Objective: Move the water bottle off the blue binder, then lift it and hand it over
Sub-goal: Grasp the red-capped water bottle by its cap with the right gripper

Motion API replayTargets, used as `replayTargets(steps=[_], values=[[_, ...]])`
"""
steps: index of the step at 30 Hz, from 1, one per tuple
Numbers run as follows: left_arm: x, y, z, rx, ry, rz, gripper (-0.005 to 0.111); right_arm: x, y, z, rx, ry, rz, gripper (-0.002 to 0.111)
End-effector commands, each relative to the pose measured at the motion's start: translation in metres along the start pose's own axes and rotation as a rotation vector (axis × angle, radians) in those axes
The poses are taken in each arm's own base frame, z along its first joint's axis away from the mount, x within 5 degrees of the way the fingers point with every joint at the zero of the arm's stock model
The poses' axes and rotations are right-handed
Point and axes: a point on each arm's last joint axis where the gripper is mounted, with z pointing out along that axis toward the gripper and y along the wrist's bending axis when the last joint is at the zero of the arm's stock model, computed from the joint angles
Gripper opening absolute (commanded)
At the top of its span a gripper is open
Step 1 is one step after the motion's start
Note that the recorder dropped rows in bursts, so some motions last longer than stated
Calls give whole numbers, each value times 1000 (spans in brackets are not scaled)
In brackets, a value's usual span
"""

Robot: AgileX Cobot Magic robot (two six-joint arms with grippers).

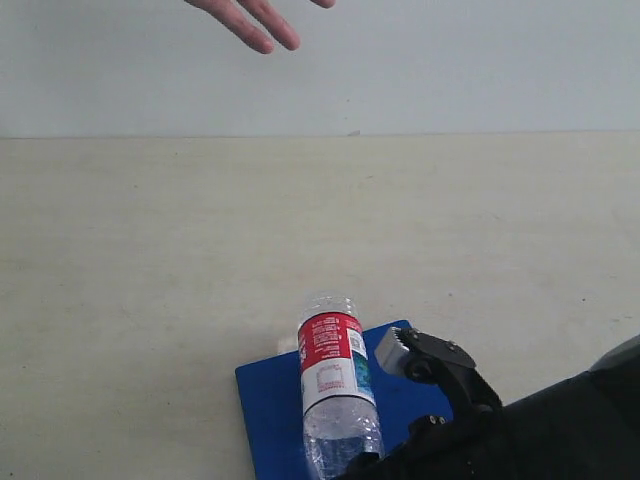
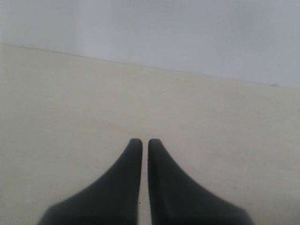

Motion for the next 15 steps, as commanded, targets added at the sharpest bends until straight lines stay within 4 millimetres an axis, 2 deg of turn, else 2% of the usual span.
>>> replayTargets(steps=[1,4,9,15], values=[[-1,0,0,5,-6,-16,4,0,2,1,-14,5,-26,31],[-1,0,0,5,-6,-16,4,0,2,1,-14,5,-40,14],[-1,0,0,5,-6,-16,4,0,2,1,-14,5,-40,0],[-1,0,0,5,-6,-16,4,-4,1,-4,16,-35,-100,0]])
